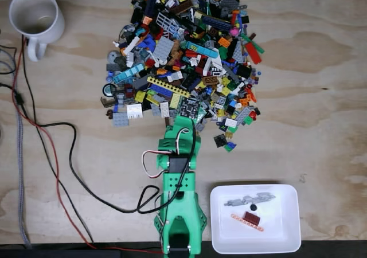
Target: Find the closest Lego and put it in the bin.
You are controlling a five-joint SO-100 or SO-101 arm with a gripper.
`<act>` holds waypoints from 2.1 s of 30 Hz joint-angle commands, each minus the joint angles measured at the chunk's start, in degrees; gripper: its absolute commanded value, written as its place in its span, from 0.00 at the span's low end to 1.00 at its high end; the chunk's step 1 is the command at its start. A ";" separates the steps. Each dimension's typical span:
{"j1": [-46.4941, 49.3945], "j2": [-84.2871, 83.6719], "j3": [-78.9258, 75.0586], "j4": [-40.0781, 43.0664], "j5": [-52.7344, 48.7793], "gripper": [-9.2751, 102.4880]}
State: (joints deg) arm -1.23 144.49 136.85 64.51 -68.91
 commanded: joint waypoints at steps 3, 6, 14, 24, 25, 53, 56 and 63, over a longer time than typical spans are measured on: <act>-2.37 5.45 -3.60 4.13 2.81 0.08; -2.37 5.45 -3.60 4.13 2.81 0.08; -2.20 5.19 -3.78 4.22 2.64 0.08; 13.27 -23.38 -16.44 5.10 27.51 0.12; 15.03 -26.02 -17.05 5.98 30.15 0.13; 32.34 -55.02 -21.71 -3.60 32.34 0.22; 32.26 -56.34 -24.17 -2.29 30.94 0.19; 31.73 -57.04 -25.05 -1.32 28.83 0.08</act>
State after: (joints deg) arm 30.41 86.75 114.87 63.37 -39.38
